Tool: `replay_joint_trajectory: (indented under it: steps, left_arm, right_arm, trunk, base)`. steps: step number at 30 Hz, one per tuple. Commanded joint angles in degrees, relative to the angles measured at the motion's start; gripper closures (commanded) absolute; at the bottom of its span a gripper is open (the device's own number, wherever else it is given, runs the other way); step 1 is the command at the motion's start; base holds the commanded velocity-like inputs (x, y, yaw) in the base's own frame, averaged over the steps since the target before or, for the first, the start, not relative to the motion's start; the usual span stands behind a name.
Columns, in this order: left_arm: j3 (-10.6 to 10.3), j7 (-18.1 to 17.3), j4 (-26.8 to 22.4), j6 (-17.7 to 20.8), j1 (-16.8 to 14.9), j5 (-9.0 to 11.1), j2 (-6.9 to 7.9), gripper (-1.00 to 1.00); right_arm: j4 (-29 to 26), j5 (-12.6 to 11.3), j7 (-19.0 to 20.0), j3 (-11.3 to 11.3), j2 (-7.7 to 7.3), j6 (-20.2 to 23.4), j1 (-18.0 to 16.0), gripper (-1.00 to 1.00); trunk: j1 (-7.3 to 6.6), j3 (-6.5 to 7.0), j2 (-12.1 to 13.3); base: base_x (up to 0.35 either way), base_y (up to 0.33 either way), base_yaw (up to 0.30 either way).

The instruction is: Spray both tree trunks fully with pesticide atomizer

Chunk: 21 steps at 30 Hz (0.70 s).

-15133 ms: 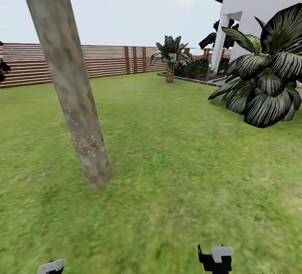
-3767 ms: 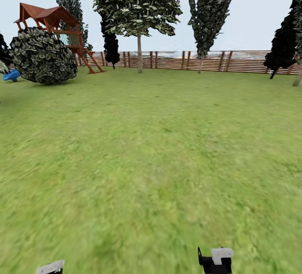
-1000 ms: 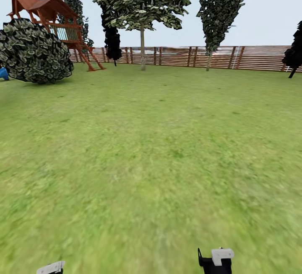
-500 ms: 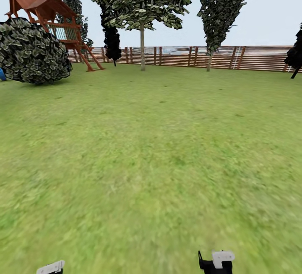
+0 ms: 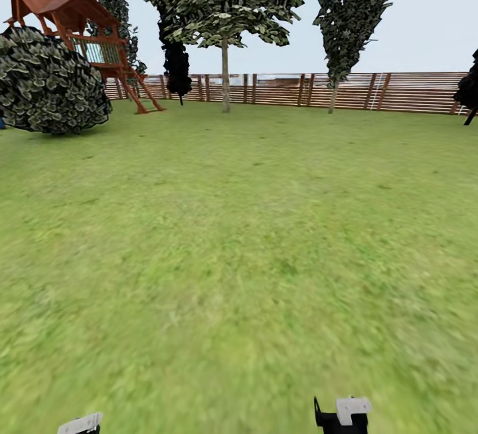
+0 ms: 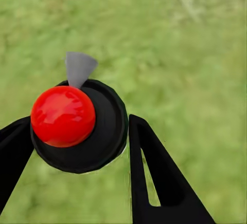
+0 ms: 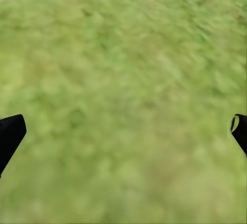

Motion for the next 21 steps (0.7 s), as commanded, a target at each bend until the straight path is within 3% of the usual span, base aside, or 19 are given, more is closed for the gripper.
replay_joint_trajectory:
  steps: [1, 21]
  left_arm:
    - [0.51, -0.27, 0.03, -0.21, -0.06, -0.52, -0.02, 1.0]
    - [0.48, -0.28, 0.02, -0.21, -0.06, -0.52, -0.02, 1.0]
  right_arm:
    - [0.01, -0.42, -0.18, 0.51, 0.01, -0.12, -0.03, -1.0]
    - [0.02, -0.4, -0.18, 0.51, 0.02, -0.11, -0.03, -1.0]
  trunk:
    - [0.03, -0.05, -0.02]
    - [0.03, -0.05, -0.02]
  base:
    - [0.338, 0.0, 0.0]
    - [0.338, 0.0, 0.0]
